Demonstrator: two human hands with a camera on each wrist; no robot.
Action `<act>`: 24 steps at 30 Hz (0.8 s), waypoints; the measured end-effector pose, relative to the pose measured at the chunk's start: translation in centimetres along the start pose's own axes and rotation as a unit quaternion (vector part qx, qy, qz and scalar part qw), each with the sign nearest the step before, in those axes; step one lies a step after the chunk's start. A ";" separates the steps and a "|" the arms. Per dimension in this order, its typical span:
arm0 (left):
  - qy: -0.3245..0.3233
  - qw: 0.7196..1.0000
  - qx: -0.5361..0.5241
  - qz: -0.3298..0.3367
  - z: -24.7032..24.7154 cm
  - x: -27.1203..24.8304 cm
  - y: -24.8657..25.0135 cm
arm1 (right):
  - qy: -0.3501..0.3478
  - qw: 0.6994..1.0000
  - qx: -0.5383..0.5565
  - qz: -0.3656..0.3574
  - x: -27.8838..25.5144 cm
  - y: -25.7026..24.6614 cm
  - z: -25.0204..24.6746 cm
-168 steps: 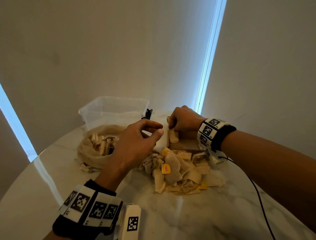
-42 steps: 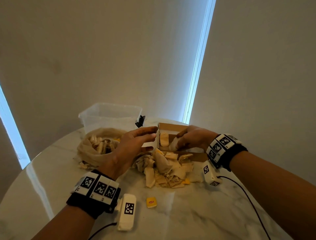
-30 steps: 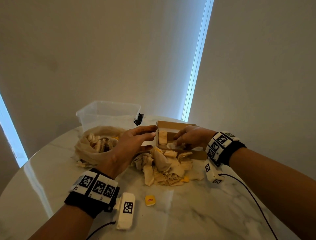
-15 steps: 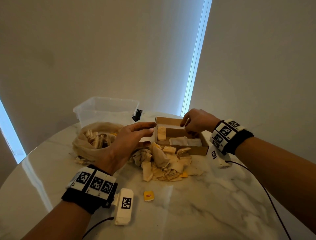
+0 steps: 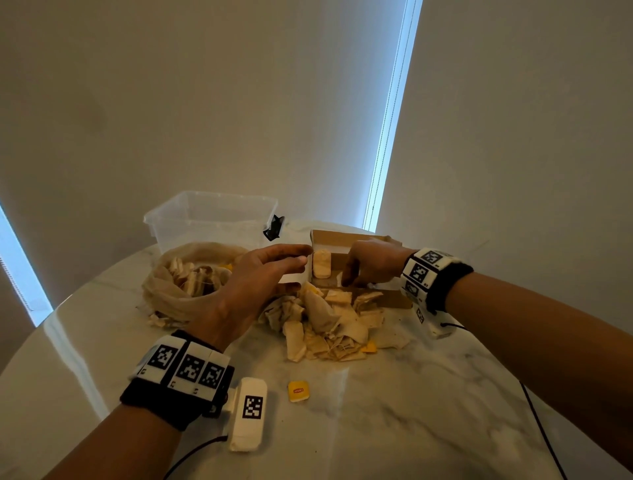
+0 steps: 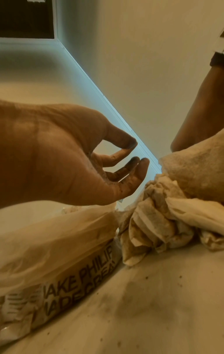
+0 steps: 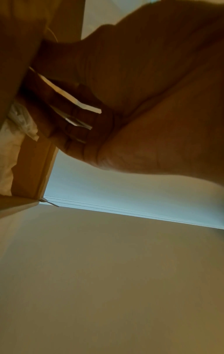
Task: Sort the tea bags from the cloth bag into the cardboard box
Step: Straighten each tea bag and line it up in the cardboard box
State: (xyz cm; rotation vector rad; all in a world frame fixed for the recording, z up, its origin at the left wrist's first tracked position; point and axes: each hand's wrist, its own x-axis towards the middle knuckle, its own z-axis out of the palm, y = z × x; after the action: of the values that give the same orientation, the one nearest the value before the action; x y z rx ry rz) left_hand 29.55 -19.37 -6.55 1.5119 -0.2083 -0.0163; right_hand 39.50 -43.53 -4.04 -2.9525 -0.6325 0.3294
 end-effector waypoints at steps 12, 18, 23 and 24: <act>-0.004 1.000 0.011 0.002 0.1 0.1 0.1 | -0.004 1.000 0.005 -0.001 -1.8 1.5 -0.5; 0.007 0.999 0.033 0.008 0.0 0.2 0.2 | 0.080 0.995 0.048 -0.043 -3.3 1.2 -1.3; 0.029 0.999 0.026 0.016 -0.2 0.2 0.3 | 0.095 0.987 0.102 -0.080 -6.8 -4.2 -1.6; 0.033 0.999 0.024 0.019 -0.3 0.3 0.3 | 0.070 0.992 0.082 -0.069 -7.2 -5.2 -0.9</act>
State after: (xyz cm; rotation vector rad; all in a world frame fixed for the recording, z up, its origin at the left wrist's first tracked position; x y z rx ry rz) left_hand 29.86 -19.12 -6.26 1.5540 -0.1850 0.0702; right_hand 31.27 -41.79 -1.08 -2.7294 -0.7467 0.1516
